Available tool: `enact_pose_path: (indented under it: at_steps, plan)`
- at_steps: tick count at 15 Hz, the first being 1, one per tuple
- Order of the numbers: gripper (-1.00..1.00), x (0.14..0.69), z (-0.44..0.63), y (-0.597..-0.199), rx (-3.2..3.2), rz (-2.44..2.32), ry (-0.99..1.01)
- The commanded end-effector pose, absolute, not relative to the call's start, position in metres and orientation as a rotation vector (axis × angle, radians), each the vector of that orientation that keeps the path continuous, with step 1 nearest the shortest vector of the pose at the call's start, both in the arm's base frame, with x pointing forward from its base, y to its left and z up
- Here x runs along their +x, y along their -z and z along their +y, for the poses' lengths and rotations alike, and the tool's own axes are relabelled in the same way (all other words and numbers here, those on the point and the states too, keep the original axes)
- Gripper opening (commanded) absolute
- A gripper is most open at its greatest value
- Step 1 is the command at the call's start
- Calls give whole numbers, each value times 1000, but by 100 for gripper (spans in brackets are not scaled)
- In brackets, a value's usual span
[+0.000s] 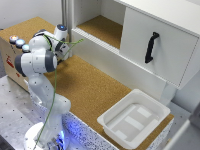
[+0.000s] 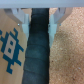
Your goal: Grasp the handle of the drawer and open it
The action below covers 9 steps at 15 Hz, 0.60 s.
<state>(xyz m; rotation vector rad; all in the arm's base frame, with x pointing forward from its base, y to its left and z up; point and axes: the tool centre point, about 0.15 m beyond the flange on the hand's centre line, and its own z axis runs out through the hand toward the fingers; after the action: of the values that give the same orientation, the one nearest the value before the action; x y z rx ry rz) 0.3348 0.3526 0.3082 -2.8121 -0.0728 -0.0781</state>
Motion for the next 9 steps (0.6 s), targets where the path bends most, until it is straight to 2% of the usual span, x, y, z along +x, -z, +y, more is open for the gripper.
enact_pose_path:
  at_steps: [1, 9]
  plan:
    - [-100, 331, 314, -275, -2704, -73, 20]
    - [-100, 336, 268, -260, -2687, -35, -9]
